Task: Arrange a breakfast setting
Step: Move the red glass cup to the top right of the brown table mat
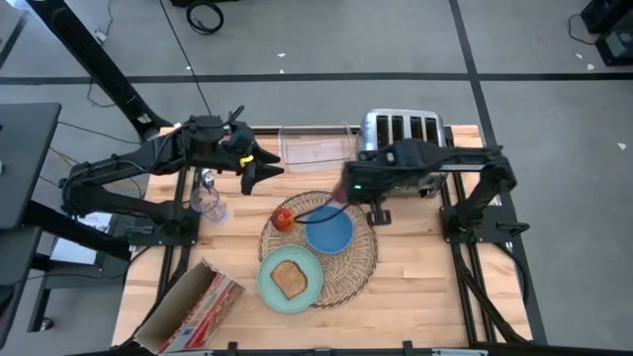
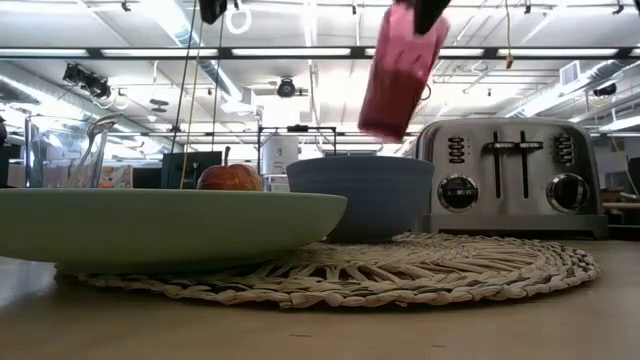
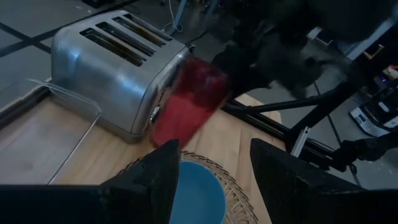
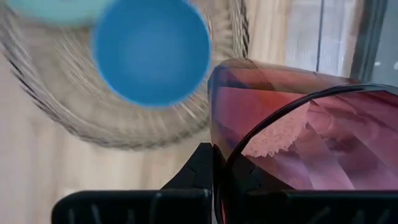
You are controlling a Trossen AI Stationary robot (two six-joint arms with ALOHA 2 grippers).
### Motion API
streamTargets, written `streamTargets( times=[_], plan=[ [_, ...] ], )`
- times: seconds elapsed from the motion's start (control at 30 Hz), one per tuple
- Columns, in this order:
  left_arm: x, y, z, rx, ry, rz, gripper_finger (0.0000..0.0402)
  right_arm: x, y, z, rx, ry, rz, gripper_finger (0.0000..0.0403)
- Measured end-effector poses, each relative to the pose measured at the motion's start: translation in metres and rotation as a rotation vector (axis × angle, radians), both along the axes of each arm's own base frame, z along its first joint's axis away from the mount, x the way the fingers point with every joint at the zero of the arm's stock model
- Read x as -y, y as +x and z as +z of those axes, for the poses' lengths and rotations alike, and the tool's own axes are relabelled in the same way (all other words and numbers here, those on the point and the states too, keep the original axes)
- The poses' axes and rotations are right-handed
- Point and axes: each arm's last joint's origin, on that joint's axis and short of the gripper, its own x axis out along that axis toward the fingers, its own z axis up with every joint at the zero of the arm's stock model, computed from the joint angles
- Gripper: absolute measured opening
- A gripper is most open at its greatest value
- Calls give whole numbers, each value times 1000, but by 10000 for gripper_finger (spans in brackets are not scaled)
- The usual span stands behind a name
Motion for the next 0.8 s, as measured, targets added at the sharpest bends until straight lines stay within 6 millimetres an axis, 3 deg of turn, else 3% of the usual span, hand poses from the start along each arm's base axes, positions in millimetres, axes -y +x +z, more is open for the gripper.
streamTargets(
  times=[0.27,0.43,0.8],
  plan=[
    [2,-21,4,-21,12,1,203,45,37,-41,-143,-73,121,12],
    [6,-34,12,19,21,5,203,69,49,-64,-234,-48,155,12],
    [7,-43,17,45,54,9,203,90,65,-95,-297,-6,77,12]
  ],
)
